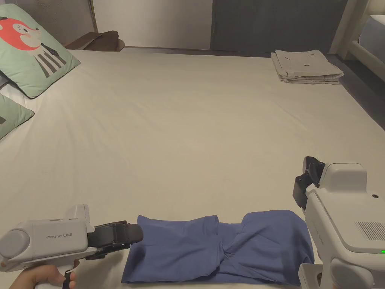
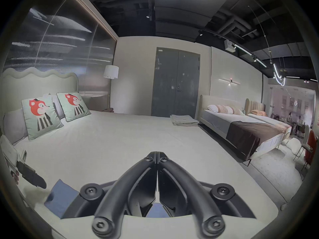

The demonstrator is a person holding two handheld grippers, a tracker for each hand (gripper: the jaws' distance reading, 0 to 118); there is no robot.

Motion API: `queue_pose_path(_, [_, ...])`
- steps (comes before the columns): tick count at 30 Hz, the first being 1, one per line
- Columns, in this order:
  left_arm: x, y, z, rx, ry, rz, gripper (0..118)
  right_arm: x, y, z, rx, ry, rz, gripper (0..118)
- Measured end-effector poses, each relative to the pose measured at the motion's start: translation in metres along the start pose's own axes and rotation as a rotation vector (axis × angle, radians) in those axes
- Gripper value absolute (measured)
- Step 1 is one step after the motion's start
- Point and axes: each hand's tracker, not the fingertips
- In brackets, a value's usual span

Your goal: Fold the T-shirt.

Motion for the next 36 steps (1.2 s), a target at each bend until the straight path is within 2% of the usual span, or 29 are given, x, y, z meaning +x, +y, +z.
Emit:
queue_pose_path(1, [-0.006, 0.0, -0.001, 0.001, -0.011, 0.03, 100, -0.001, 0.0, -0.001, -0.003, 0.003, 0.002, 0])
queue_pose_path(2, [-0.003, -0.004, -0.001, 0.012, -0.035, 0.055, 105, -0.001, -0.001, -0.001, -0.005, 0.004, 0.004, 0])
queue_pose_path(5, [-0.014, -0.006, -0.01, 0.005, -0.111, 0.122, 105, -0.001, -0.001, -0.003, -0.011, -0.001, 0.011, 0])
queue_pose_path(8, [-0.037, 0.001, -0.025, -0.017, -0.11, 0.144, 103, 0.0, -0.002, -0.004, -0.016, -0.007, 0.014, 0])
queue_pose_path(9, [-0.02, -0.009, -0.027, -0.021, -0.113, 0.149, 101, 0.001, -0.002, -0.004, -0.016, -0.011, 0.017, 0])
queue_pose_path(10, [-0.036, -0.001, -0.032, -0.025, -0.125, 0.154, 98, 0.002, -0.002, -0.003, -0.016, -0.014, 0.019, 0])
queue_pose_path(15, [-0.026, 0.001, -0.05, -0.048, -0.166, 0.14, 84, 0.007, -0.004, -0.005, -0.026, -0.026, 0.02, 0])
queue_pose_path(18, [-0.018, 0.002, -0.06, -0.071, -0.142, 0.101, 83, 0.008, -0.005, -0.004, -0.029, -0.031, 0.021, 0])
queue_pose_path(19, [-0.016, 0.003, -0.06, -0.074, -0.137, 0.088, 78, 0.009, -0.005, -0.004, -0.03, -0.033, 0.02, 0])
queue_pose_path(20, [-0.014, 0.004, -0.059, -0.079, -0.133, 0.081, 69, 0.01, -0.006, -0.004, -0.031, -0.033, 0.019, 0])
queue_pose_path(21, [-0.013, 0.004, -0.058, -0.081, -0.117, 0.072, 52, 0.01, -0.006, -0.004, -0.03, -0.034, 0.017, 0])
queue_pose_path(22, [-0.019, 0.007, -0.057, -0.081, -0.075, 0.053, 52, 0.011, -0.006, -0.004, -0.031, -0.035, 0.016, 0])
queue_pose_path(23, [-0.028, 0.01, -0.056, -0.071, -0.039, 0.028, 46, 0.011, -0.006, -0.004, -0.033, -0.034, 0.015, 0])
queue_pose_path(25, [-0.031, 0.01, -0.055, -0.079, -0.012, 0.017, 24, 0.011, -0.007, -0.005, -0.032, -0.033, 0.01, 0])
queue_pose_path(27, [-0.022, 0.001, -0.049, -0.075, -0.044, 0.05, 21, 0.01, -0.007, -0.004, -0.03, -0.032, 0.01, 0])
queue_pose_path(29, [-0.016, 0.0, -0.044, -0.064, -0.038, 0.051, 13, 0.01, -0.007, -0.004, -0.029, -0.027, 0.008, 0])
queue_pose_path(32, [0.003, -0.001, -0.032, -0.064, -0.023, 0.01, 12, 0.008, -0.006, -0.005, -0.03, -0.022, 0.009, 0])
queue_pose_path(35, [0.003, -0.001, -0.017, -0.063, -0.007, -0.01, 9, 0.008, -0.005, -0.005, -0.025, -0.015, 0.007, 0])
queue_pose_path(36, [-0.023, -0.002, -0.02, -0.062, 0.005, -0.019, 9, 0.007, -0.004, -0.005, -0.023, -0.015, 0.007, 0])
